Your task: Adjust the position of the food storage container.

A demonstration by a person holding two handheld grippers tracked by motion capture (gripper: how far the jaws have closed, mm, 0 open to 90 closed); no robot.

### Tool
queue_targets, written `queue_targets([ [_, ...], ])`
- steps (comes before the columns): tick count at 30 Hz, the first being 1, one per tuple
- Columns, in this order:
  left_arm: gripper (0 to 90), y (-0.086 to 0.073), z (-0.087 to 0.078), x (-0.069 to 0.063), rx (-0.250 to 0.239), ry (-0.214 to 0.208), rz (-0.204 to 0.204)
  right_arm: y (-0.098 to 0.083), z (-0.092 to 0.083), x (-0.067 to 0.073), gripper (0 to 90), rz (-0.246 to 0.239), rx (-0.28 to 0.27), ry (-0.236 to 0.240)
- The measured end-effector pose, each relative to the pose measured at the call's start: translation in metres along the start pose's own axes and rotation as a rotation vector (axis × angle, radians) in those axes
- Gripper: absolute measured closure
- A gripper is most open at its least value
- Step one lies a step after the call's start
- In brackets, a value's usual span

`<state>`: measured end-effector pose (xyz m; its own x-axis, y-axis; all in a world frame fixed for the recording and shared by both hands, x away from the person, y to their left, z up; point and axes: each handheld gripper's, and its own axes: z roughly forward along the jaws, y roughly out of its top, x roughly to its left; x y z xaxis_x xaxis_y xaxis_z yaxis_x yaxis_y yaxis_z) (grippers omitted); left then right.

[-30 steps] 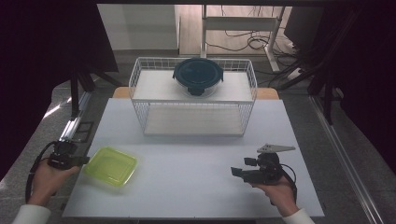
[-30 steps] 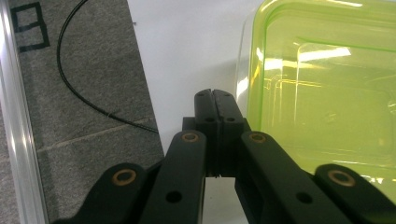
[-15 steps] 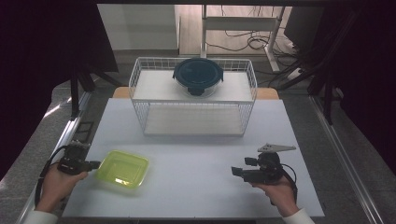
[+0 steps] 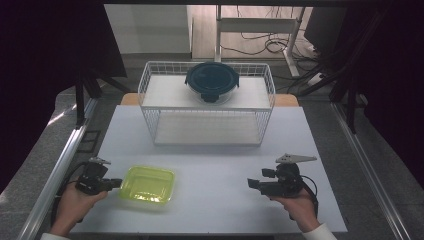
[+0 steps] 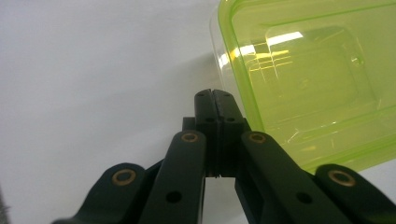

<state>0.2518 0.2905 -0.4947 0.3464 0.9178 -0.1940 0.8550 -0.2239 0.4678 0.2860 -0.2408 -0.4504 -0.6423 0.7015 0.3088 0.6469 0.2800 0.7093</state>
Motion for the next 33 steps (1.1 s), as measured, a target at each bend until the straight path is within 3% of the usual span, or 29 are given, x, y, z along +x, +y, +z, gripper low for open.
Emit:
queue_targets([
  [10,90.0,0.003,0.007,-0.02,-0.003,-0.042,0.02,0.0,0.0,0.0,23.3,0.0,0.002,0.0],
  [19,90.0,0.009,0.018,-0.032,0.008,-0.054,0.023,0.0,0.0,0.0,23.3,-0.001,0.0,-0.001],
  [26,90.0,0.015,0.023,-0.041,0.003,-0.09,0.014,0.0,-0.001,-0.001,23.2,-0.001,-0.005,0.001],
  [33,90.0,0.019,0.028,-0.057,0.017,-0.13,0.044,0.0,-0.001,-0.001,23.3,-0.003,-0.005,0.003],
])
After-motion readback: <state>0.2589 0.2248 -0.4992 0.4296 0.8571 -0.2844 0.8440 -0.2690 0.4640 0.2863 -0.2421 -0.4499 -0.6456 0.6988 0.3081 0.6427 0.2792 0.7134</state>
